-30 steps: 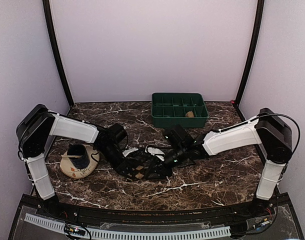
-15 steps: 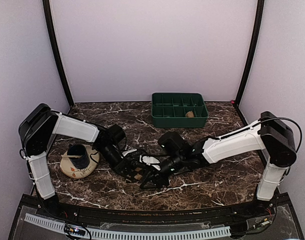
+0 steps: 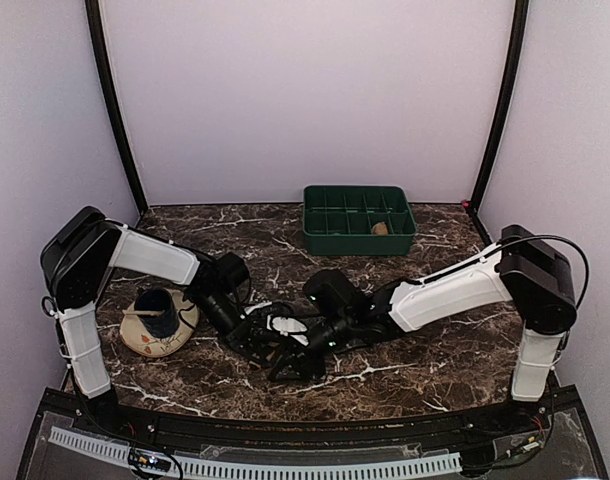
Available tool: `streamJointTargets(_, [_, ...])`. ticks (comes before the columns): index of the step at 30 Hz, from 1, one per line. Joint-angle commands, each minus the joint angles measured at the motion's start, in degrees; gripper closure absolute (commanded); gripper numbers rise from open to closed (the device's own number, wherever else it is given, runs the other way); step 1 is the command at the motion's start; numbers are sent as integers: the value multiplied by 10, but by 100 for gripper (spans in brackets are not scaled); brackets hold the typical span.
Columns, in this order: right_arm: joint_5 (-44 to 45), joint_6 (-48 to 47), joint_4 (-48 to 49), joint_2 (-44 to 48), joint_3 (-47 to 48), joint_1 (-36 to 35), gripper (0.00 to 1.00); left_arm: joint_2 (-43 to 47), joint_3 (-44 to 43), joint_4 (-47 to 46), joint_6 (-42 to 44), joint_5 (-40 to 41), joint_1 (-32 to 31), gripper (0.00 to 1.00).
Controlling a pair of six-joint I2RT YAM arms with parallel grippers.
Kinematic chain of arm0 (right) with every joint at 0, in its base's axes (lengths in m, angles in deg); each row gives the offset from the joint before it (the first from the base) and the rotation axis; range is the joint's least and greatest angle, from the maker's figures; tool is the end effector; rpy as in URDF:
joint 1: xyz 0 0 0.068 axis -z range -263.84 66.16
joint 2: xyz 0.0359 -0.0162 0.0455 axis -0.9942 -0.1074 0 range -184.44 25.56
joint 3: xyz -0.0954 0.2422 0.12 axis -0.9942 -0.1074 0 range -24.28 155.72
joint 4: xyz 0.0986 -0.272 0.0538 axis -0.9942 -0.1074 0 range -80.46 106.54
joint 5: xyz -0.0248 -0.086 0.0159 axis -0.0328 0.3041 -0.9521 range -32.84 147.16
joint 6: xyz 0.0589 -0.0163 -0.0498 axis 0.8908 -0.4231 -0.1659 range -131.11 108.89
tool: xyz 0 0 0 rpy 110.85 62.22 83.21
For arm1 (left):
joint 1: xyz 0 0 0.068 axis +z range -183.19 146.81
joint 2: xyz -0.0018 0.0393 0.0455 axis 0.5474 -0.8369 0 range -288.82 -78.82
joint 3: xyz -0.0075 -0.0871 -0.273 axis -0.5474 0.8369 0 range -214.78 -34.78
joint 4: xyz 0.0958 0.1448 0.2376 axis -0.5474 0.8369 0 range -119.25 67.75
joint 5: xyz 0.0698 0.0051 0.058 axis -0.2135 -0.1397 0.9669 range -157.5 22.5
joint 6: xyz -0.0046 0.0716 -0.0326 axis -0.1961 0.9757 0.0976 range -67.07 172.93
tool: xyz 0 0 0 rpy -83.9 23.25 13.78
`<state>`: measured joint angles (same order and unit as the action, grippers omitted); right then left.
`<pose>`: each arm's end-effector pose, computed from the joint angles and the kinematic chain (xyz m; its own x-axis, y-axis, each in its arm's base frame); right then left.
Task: Roll the socks
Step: Roll the sock at the center of the board.
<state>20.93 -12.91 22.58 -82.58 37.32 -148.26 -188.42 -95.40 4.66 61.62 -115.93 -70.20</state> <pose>0.1540 0.4144 0.1327 -0.2512 -0.5836 -0.7722 -0.9300 -0.0755 0.3596 0.2544 -0.2553 0.0860 -0.7117 0.6622 -0.2343 0.5876 0.3785 -0.7152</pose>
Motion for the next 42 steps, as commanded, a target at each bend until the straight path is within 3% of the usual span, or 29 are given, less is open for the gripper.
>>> streamJointTargets(1, [343, 2, 61, -22, 2, -15, 32, -15, 2, 36, 16, 11, 2, 100])
streamJointTargets(2, [491, 2, 67, -25, 1, -15, 45, -15, 2, 36, 17, 9, 2, 100])
streamJointTargets(4, [530, -295, 87, -33, -3, -16, 47, -17, 0, 37, 19, 5, 3, 100])
streamJointTargets(6, [550, -326, 113, -38, -11, -18, 47, -17, -1, 40, 21, 5, 3, 100])
streamJointTargets(14, [537, -326, 104, -35, -14, -18, 47, -18, -3, 41, 18, 16, 4, 100])
streamJointTargets(25, [529, -282, 56, 38, -53, -20, 48, -19, -10, 39, 15, 24, 9, 100])
streamJointTargets(37, [400, -217, -94, 91, -35, -37, 49, -32, -23, 37, 18, 19, 14, 100])
streamJointTargets(42, [391, -216, -96, 75, -22, -59, 49, -39, -31, 44, 25, 13, 14, 100])
